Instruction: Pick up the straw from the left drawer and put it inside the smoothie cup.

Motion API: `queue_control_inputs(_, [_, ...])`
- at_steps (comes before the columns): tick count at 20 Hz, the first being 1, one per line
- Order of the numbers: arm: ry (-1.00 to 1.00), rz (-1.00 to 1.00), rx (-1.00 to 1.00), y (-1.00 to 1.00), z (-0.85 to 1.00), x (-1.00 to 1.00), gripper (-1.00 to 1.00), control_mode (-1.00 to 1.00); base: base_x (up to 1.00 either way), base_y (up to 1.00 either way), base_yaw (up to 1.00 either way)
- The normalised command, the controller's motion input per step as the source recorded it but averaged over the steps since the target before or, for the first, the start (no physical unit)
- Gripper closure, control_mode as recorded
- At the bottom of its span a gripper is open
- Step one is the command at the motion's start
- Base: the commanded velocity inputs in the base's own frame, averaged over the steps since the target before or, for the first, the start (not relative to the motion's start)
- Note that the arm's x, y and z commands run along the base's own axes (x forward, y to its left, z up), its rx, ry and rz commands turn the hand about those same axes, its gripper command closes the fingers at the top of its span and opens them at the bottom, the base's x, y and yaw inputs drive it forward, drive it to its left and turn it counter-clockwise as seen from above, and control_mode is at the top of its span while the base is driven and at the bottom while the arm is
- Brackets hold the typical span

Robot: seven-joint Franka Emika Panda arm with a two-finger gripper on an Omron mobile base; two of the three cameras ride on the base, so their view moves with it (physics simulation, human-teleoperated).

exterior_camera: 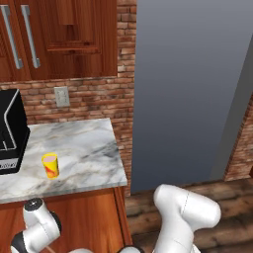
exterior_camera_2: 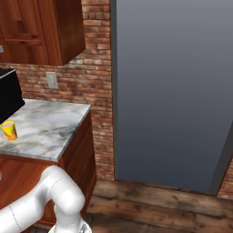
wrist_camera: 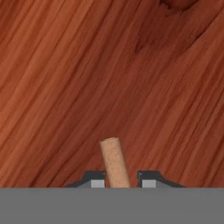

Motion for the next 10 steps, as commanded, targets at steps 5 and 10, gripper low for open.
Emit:
queue_control_inputs(5, [-0.06, 0.00, -0.01, 0.00, 0.11, -0.10, 1.00, -1.00, 0.00, 0.00, 0.00])
queue_control_inputs(10, [-0.11, -0.06, -0.10, -0.01, 0.94, -0.25, 1.00, -1.00, 0.00, 0.00, 0.00])
